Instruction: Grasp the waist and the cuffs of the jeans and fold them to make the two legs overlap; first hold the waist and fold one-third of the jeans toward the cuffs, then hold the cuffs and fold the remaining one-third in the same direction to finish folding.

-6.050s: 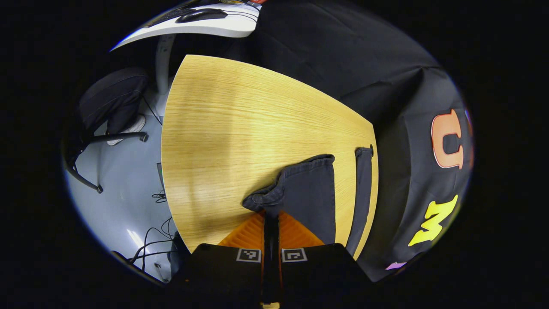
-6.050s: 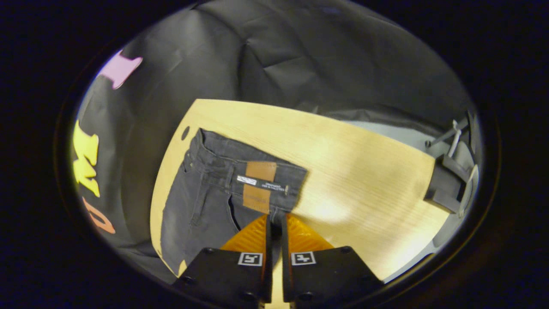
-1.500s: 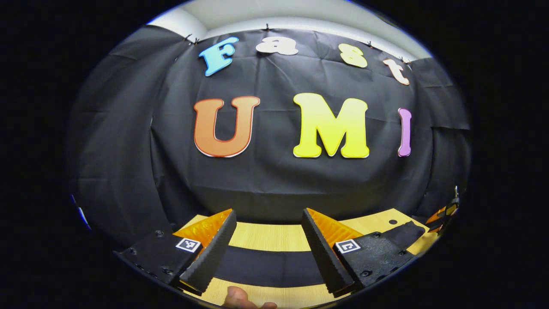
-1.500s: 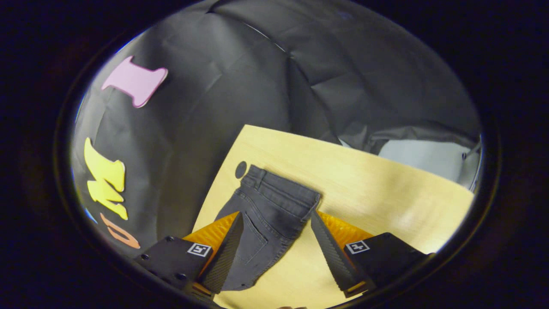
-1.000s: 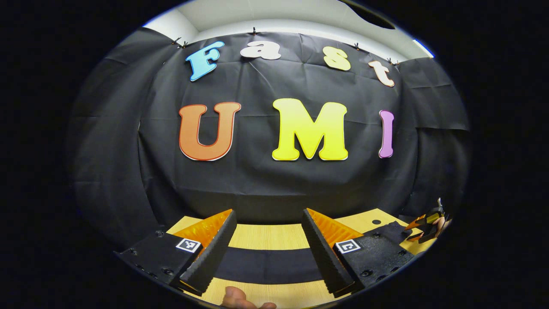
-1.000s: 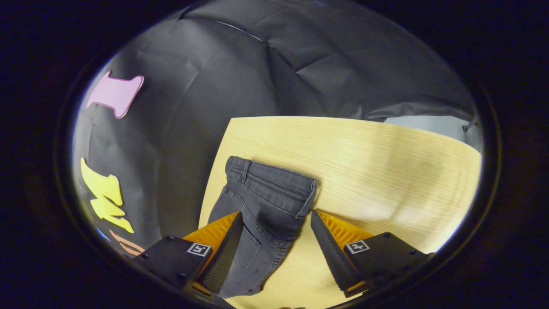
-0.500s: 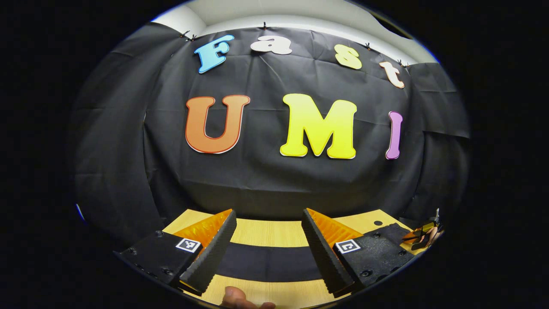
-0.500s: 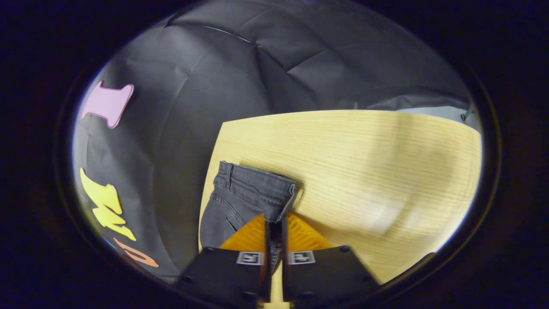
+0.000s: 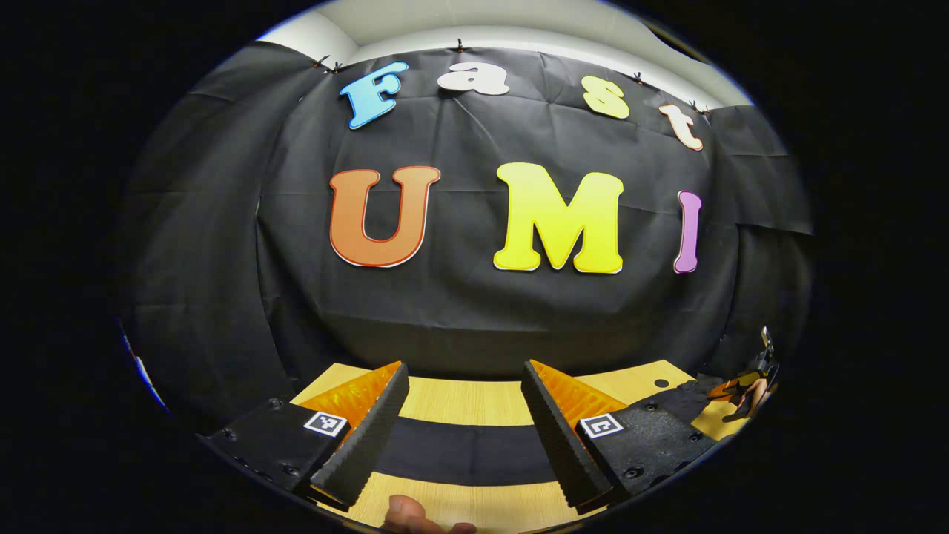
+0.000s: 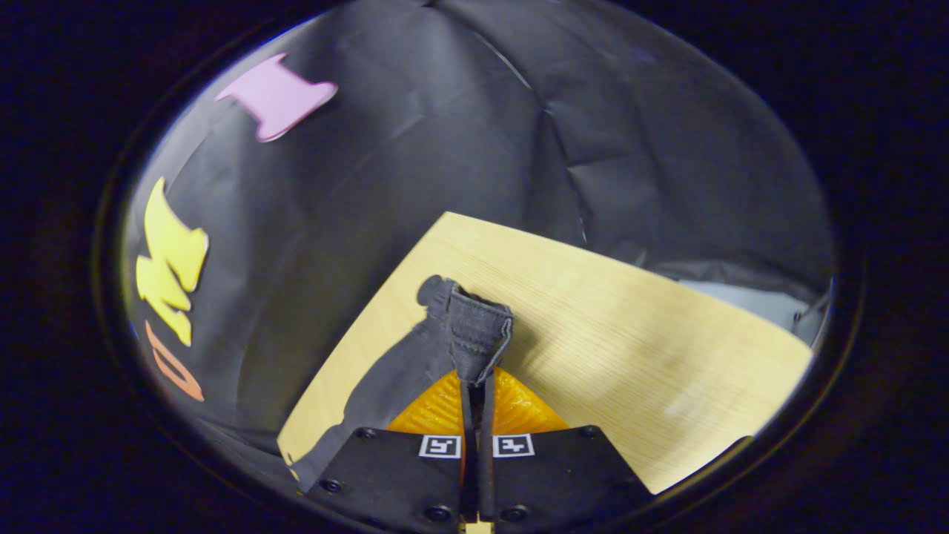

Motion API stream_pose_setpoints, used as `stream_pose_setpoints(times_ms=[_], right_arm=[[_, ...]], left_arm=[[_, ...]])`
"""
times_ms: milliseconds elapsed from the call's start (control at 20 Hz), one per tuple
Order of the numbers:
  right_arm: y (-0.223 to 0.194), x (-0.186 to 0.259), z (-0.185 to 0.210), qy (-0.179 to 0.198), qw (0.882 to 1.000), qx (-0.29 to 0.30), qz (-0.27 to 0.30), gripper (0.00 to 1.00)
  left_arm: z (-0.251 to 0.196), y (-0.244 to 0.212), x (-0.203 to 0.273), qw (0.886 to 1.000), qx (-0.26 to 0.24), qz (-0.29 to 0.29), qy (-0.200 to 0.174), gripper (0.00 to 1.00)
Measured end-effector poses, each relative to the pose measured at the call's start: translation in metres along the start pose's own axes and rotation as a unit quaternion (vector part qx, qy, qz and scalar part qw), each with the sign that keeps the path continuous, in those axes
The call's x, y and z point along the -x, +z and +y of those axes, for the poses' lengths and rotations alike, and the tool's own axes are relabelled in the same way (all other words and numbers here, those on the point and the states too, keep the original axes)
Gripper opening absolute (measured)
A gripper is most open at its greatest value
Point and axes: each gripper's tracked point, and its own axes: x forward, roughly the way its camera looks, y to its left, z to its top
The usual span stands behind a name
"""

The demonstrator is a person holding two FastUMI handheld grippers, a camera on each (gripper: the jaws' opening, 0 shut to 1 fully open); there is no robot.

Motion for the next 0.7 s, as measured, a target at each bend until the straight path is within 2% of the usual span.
stream_pose_setpoints(times_ms=[100,300,550,700], right_arm=[[0.005,0.01,0.023,0.004,0.998,0.057,-0.017,0.01],[0.007,0.04,0.068,0.017,0.987,0.152,-0.054,0.01],[0.0,0.086,0.117,0.064,0.97,0.218,-0.084,0.01],[-0.01,0.105,0.153,0.095,0.955,0.261,-0.1,0.01]], left_arm=[[0.005,-0.003,0.004,1.0,0.003,0.002,0.005,0.98],[0.014,-0.014,0.012,1.0,0.012,0.012,0.016,0.98],[0.034,-0.022,0.022,0.999,0.014,0.016,0.035,0.98],[0.046,-0.026,0.027,0.998,0.021,0.02,0.05,0.98]])
